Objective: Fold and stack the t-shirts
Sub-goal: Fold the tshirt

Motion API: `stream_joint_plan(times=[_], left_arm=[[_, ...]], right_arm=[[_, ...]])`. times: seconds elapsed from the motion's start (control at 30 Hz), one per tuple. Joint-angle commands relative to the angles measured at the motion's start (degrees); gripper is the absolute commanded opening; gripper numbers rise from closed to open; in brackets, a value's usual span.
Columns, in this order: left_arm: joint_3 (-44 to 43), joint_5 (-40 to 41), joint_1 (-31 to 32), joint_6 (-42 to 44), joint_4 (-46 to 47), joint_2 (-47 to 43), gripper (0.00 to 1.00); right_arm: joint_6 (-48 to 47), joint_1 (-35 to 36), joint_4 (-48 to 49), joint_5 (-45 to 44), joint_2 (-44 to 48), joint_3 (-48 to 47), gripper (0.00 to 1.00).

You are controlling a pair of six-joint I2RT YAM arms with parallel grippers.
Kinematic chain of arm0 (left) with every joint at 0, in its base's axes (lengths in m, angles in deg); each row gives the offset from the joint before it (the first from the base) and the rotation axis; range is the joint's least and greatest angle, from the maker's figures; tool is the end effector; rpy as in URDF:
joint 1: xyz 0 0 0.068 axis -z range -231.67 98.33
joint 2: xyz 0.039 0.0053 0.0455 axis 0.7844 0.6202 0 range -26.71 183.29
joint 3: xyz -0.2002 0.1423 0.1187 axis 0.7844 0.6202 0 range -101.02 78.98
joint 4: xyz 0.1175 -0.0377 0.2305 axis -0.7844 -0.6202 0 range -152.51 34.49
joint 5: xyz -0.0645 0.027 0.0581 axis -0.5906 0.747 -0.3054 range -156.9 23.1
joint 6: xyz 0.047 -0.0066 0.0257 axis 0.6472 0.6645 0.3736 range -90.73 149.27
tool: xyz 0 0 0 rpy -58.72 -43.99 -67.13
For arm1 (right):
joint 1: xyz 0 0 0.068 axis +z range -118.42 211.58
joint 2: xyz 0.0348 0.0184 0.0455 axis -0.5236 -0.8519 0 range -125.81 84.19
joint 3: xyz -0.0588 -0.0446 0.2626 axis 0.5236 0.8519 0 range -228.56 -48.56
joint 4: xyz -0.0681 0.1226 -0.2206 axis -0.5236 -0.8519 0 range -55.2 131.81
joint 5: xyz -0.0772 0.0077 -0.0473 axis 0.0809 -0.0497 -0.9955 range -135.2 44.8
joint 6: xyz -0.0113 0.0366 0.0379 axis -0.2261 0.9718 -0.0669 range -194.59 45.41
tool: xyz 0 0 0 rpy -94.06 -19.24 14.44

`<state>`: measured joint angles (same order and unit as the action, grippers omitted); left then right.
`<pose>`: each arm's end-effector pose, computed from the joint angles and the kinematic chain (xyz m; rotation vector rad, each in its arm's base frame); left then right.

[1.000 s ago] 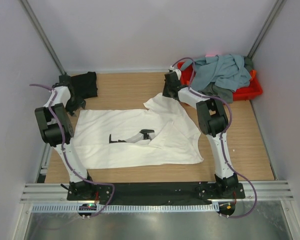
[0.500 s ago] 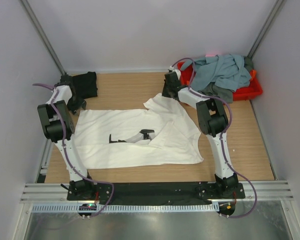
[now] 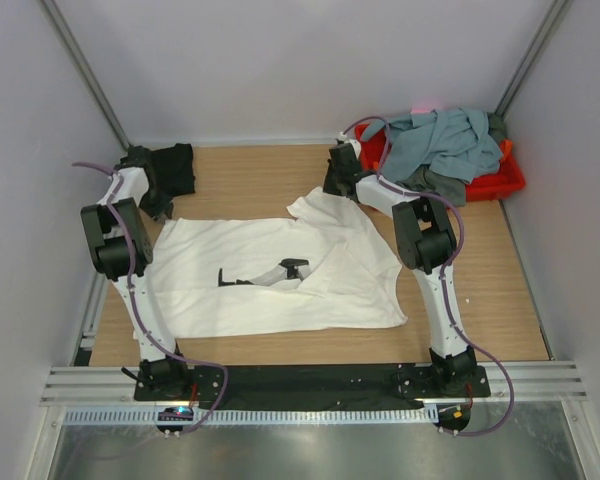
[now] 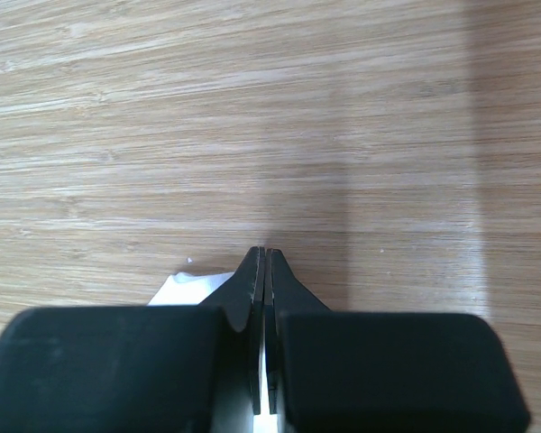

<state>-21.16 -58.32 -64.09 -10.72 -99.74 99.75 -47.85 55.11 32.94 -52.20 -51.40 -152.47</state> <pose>0.4476 0.1041 0.1679 -1.2576 2.4747 0.0890 0.4891 0.2083 0.1496 0.1286 2.2891 0.3213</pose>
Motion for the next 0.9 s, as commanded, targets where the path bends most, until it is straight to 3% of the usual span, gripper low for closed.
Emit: stream_joint_plan(times=[0.0,0.1,0.2,0.63,0.87], left_arm=[[-2.17,-0.05,0.3,0.52,0.11,1.69,0.25],[-1.99,-0.58,0.47,0.7,0.11,1.69,0.1],[-1.9,-0.49,0.91,1.05,0.11,1.17,0.01],[0.91,3.2,2.05,4.13,-0.24,-6.12,0.0],[0.73,2.32,1.97,5.27,-1.65,-10.6,0.0]], right_arm=[[0.15,0.2,-0.89,1.21,-0.03,0.03,0.02],[-0.11,0.38,-0.72,1.64,-0.03,0.03,0.01],[-0.29,0.38,-0.54,1.73,0.24,0.21,0.01],[-1.95,0.29,-0.19,1.64,2.52,0.12,0.01],[-4.94,0.29,-2.91,1.56,10.68,1.34,0.02]])
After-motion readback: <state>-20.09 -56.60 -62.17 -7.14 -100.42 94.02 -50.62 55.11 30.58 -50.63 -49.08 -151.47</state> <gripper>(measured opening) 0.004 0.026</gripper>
